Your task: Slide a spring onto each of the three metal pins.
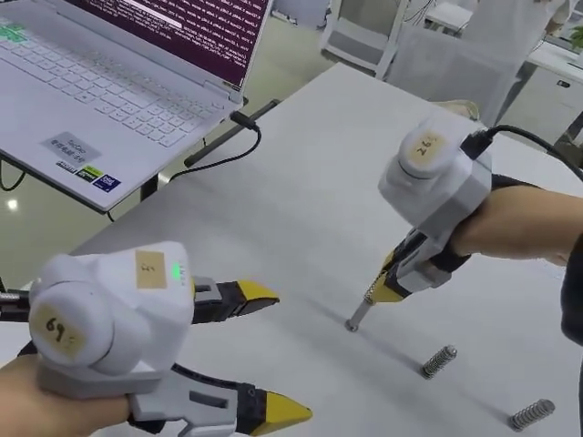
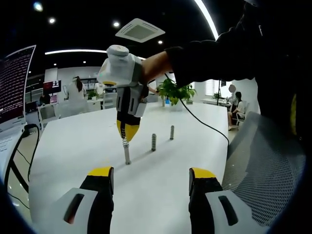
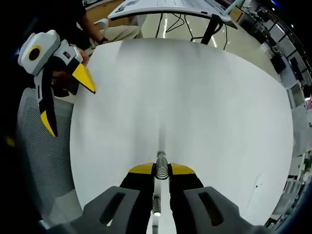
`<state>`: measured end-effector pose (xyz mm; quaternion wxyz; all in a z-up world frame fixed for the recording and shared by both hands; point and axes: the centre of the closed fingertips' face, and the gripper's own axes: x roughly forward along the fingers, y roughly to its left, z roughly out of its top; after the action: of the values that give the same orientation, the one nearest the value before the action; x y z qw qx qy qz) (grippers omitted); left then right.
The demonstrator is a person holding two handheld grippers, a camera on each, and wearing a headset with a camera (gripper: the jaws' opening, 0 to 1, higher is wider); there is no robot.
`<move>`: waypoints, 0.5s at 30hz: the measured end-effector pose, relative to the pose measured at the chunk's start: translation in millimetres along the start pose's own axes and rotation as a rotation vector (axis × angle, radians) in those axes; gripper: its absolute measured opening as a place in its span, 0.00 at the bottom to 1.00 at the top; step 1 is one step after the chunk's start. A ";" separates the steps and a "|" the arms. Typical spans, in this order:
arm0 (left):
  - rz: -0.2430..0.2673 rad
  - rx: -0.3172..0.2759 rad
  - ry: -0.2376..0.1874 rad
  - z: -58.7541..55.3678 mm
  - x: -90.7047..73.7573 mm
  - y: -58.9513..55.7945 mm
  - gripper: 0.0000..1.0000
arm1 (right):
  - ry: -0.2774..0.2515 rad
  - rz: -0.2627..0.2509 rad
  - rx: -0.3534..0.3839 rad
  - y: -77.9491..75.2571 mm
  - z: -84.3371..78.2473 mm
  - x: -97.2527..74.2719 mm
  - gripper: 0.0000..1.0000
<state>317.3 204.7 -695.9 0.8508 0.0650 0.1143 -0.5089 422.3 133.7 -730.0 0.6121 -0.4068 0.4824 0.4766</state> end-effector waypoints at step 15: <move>-0.009 -0.003 0.008 -3.6 0.1 -2.9 0.57 | 0.011 0.015 0.037 -2.4 -8.1 29.9 0.08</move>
<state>314.4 204.1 -699.4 0.8482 0.0652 0.1189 -0.5120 425.4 131.1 -760.8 0.6133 -0.3944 0.4978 0.4697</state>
